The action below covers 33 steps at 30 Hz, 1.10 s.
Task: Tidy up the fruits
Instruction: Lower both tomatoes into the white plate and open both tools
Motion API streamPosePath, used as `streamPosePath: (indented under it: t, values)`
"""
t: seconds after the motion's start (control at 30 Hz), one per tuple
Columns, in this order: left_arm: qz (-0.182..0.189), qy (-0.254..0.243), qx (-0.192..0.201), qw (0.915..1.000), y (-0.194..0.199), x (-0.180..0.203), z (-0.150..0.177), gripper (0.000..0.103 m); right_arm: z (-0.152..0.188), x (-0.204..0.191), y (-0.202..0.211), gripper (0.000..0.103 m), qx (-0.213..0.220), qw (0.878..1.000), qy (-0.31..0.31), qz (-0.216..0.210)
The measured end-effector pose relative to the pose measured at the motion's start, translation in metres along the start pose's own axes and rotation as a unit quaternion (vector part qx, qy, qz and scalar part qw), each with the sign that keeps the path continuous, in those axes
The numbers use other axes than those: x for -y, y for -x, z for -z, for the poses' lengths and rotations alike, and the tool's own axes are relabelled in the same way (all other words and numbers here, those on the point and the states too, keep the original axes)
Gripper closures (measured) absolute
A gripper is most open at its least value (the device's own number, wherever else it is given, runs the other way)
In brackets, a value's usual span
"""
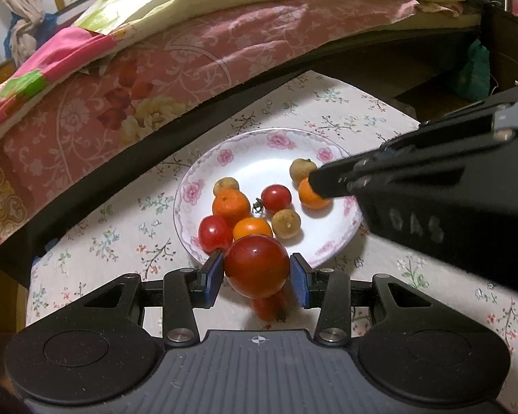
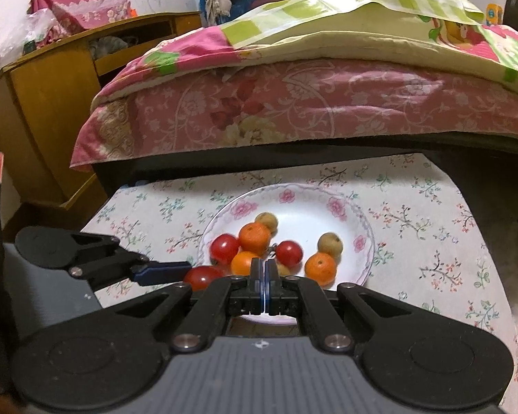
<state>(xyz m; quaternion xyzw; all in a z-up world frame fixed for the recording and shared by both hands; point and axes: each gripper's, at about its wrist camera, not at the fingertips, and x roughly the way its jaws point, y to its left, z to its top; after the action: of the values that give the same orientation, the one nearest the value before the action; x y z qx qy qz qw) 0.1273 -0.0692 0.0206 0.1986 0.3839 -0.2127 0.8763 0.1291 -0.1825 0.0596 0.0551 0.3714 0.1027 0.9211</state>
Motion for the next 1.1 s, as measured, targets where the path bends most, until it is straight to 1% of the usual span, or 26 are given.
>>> streamPosePath:
  t: [0.17, 0.3, 0.4, 0.63, 0.77, 0.87, 0.93, 1.0, 1.1]
  values:
    - [-0.003, 0.007, 0.000, 1.0000, -0.007, -0.005, -0.007, 0.053, -0.009, 0.013, -0.005, 0.099, 0.008, 1.000, -0.012, 0.010]
    - [-0.004, 0.020, -0.004, 0.9998, -0.015, -0.014, -0.012, 0.053, -0.012, 0.023, -0.016, 0.099, 0.000, 1.000, -0.020, 0.016]
    - [-0.002, 0.026, 0.002, 0.9997, -0.017, -0.016, -0.017, 0.053, -0.014, 0.029, -0.025, 0.099, -0.005, 1.000, -0.022, 0.020]
    - [0.000, 0.020, 0.016, 0.9997, -0.024, -0.012, -0.032, 0.053, -0.014, 0.039, -0.041, 0.099, -0.016, 0.999, -0.027, 0.019]
    - [0.002, 0.018, 0.016, 0.9997, -0.032, -0.014, -0.038, 0.053, -0.016, 0.044, -0.047, 0.099, -0.020, 0.999, -0.036, 0.015]
    - [0.006, 0.027, 0.015, 0.9995, -0.035, -0.017, -0.039, 0.053, -0.016, 0.046, -0.050, 0.099, -0.020, 0.999, -0.039, 0.013]
    - [0.008, 0.032, 0.022, 0.9992, -0.031, -0.019, -0.038, 0.053, -0.016, 0.047, -0.051, 0.099, -0.021, 0.999, -0.039, 0.013]
    - [0.018, 0.036, 0.027, 0.9988, -0.023, -0.020, -0.036, 0.053, -0.016, 0.047, -0.051, 0.099, -0.021, 0.999, -0.040, 0.012]
    - [0.029, 0.025, 0.029, 0.9989, -0.006, -0.018, -0.025, 0.052, -0.015, 0.049, -0.049, 0.099, -0.022, 0.999, -0.041, 0.010]
